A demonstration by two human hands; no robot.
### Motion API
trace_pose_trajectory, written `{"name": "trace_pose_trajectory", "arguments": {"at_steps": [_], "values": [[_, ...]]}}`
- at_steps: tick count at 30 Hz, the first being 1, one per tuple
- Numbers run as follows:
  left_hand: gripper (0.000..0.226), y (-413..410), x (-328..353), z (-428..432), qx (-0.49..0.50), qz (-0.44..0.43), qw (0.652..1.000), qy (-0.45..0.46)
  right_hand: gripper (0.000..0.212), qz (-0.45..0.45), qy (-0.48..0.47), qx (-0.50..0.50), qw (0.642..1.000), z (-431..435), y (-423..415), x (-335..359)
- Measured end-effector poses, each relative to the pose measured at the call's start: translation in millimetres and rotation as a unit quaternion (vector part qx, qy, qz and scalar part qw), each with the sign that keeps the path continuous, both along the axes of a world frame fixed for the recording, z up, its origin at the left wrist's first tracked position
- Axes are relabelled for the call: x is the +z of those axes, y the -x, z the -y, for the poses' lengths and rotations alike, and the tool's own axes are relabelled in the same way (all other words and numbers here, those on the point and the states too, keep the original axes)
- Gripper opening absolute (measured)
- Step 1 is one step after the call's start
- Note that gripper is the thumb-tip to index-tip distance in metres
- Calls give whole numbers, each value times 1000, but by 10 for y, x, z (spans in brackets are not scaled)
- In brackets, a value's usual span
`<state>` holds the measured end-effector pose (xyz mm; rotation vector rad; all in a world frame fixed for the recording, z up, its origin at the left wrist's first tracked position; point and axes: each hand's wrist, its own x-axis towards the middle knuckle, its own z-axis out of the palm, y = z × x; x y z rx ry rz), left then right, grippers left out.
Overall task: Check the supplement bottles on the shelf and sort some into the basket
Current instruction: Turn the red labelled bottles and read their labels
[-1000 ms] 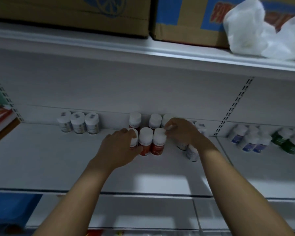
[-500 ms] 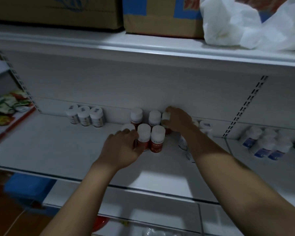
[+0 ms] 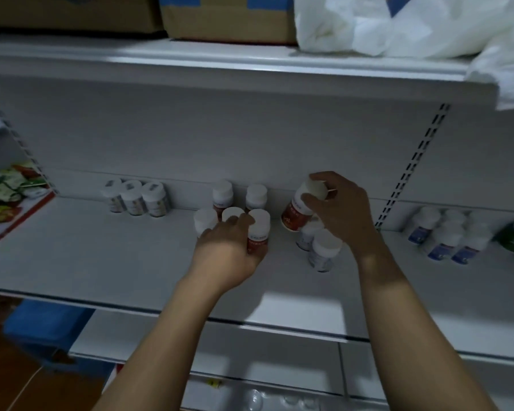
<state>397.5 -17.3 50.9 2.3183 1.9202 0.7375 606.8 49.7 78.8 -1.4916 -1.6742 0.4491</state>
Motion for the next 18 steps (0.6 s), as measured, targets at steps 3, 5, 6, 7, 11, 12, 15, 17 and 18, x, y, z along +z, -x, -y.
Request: {"name": "trace_pose_trajectory", "arguments": {"at_steps": [3, 5, 6, 7, 11, 12, 15, 17, 18], "values": [[59, -105, 48, 67, -12, 40, 999, 12, 28, -82, -41, 6, 996, 381, -34, 126], [58, -163, 113, 133, -47, 81, 995, 30, 24, -148, -52, 19, 987, 592, -15, 149], [59, -187, 140, 176, -68, 102, 991, 47, 24, -172, -46, 28, 984, 675, 8, 151], [62, -203, 158, 225, -85, 125, 986, 66, 25, -194, -30, 36, 980, 741, 36, 148], [57, -198, 188, 471, -140, 252, 949, 127, 27, -333, 58, 98, 936, 933, 189, 161], [52, -179, 192, 519, -142, 276, 940, 143, 26, -355, 73, 111, 925, 965, 227, 172], [45, -108, 221, 621, -134, 327, 921, 163, 26, -382, 96, 129, 910, 1008, 327, 194], [48, -69, 226, 684, -133, 350, 913, 165, 22, -388, 105, 136, 905, 1007, 393, 181], [51, -52, 224, 720, -136, 359, 908, 168, 19, -389, 110, 142, 904, 1003, 420, 159]]}}
